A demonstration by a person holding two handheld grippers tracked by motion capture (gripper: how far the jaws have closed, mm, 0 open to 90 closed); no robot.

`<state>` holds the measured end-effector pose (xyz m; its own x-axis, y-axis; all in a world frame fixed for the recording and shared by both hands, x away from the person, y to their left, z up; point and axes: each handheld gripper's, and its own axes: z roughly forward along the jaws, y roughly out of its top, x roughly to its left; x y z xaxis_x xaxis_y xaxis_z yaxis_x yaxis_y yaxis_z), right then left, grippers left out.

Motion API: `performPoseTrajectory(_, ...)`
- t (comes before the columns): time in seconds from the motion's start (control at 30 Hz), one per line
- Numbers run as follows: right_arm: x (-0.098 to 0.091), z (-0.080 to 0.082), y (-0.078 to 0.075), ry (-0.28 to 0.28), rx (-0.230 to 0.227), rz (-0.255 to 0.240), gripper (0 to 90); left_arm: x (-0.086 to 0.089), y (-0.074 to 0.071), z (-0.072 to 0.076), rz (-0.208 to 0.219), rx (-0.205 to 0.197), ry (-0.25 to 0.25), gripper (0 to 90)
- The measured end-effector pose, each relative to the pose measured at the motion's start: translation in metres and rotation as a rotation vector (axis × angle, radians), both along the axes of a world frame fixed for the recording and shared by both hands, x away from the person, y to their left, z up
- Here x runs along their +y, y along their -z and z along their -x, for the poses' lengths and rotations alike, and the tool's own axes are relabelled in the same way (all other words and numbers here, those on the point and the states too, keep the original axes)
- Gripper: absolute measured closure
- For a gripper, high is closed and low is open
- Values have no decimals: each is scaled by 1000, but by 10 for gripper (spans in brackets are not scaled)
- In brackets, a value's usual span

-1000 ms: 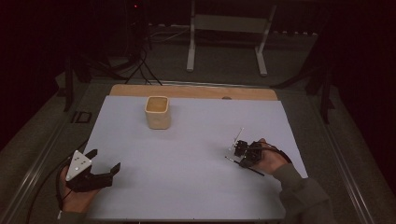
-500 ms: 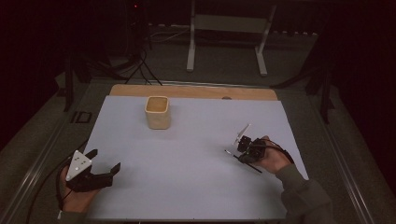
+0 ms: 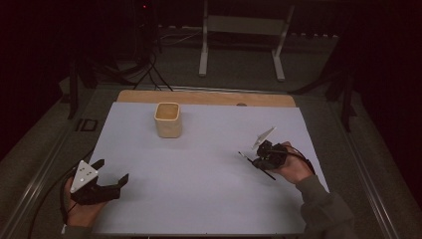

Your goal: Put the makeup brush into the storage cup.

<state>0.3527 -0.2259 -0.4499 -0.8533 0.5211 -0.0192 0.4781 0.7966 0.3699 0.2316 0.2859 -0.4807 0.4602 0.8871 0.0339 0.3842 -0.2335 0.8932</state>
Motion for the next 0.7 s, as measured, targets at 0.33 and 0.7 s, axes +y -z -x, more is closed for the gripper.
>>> performPoseTrajectory(0.33,0,1,-8,8,-48,-59,854,0,0,0,1,0,1,54)
performPoseTrajectory(0.7,1,3,-17,23,-92,-136,855,-1,0,-1,3,2,4,54)
